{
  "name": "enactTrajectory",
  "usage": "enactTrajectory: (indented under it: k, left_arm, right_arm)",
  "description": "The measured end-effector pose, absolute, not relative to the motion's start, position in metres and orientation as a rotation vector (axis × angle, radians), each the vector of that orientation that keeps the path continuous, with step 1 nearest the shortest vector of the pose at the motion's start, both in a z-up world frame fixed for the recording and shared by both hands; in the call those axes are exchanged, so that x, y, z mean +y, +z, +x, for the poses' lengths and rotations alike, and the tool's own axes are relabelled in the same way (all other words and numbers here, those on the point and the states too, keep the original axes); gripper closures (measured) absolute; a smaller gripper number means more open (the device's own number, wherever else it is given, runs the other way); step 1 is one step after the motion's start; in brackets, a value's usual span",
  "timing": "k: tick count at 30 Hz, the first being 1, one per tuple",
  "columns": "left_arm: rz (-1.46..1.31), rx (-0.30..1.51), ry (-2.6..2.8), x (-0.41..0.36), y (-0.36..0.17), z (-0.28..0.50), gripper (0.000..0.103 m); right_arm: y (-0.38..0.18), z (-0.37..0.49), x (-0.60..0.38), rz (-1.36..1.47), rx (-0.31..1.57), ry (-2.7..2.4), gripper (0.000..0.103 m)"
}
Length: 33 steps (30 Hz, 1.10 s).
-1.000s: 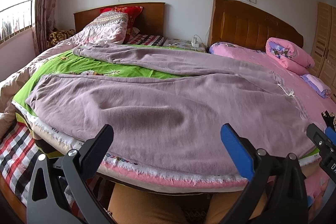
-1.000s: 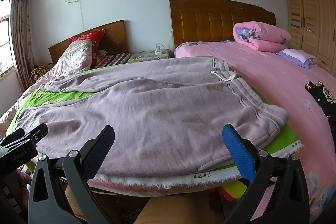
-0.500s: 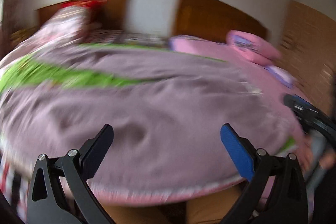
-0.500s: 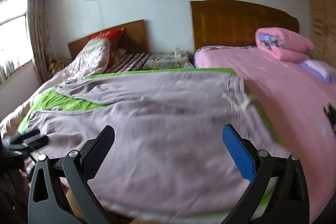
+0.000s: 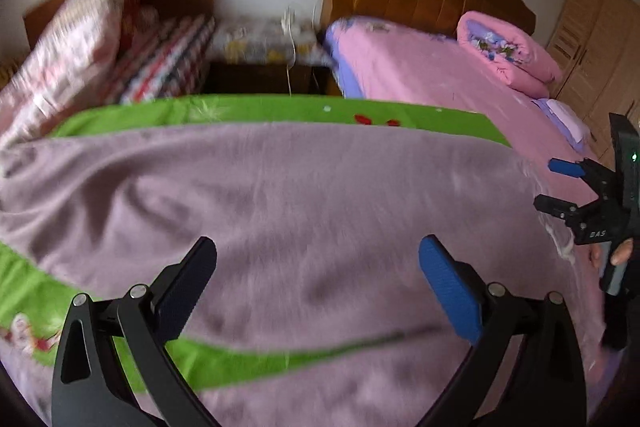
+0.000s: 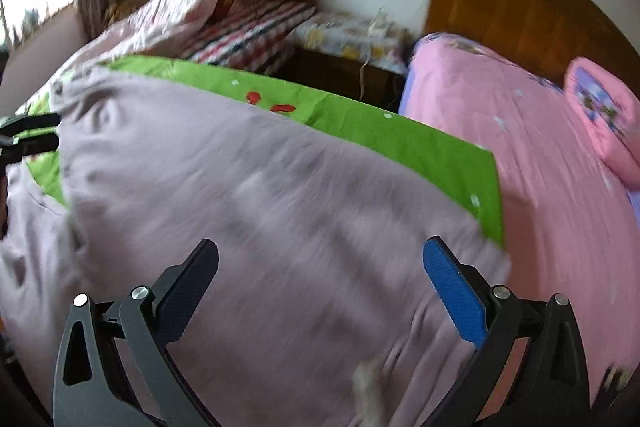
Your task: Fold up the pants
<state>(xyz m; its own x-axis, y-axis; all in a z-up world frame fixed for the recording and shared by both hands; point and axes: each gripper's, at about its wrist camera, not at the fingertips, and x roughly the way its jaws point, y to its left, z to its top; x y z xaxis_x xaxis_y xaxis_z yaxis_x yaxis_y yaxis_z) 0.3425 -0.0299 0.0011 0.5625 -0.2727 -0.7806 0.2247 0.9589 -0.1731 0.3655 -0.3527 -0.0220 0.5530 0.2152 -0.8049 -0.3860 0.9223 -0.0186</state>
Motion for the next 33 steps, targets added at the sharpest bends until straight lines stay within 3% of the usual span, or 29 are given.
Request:
enactTrajectory:
  k: [8,12,16,18,25,30,32,33]
  left_arm:
    - [-0.047,1.018,-0.377,-0.031,-0.004,0.43,0.008]
    - [-0.027,1.05,-0.454,-0.04,-0.008,0.463,0.009]
    - [0.052,1.058,-0.556,-0.056,-0.01,0.478,0.009]
    - [0.127,1.044,-0.611,-0.068,-0.008,0.481,0.009]
    - [0.399,0.93,-0.804,-0.101,0.002,0.479,0.007]
    - [0.402,1.068,-0.958,-0.107,-0.016,0.482,0.01]
    - [0.394,1.093,-1.005,-0.105,-0.021,0.469,0.039]
    - [0.399,1.082,-1.004,-0.102,-0.021,0.458,0.063]
  right_arm:
    - [-0.052,0.475,-0.372,-0.162,1.081,0.478,0.009]
    - [-0.077,0.497,-0.372,-0.152,1.172,0.561,0.033]
    - [-0.066,0.475,-0.364,-0.219,1.083,0.636,0.081]
    - [-0.05,0.45,-0.356,-0.302,0.988,0.624,0.088]
    - [-0.001,0.338,-0.342,-0.404,0.712,0.573,0.092]
    - [-0.007,0.294,-0.332,-0.377,0.67,0.53,0.092]
    - [-0.012,0.29,-0.333,-0.368,0.665,0.498,0.093]
    - [-0.016,0.288,-0.333,-0.363,0.666,0.478,0.093]
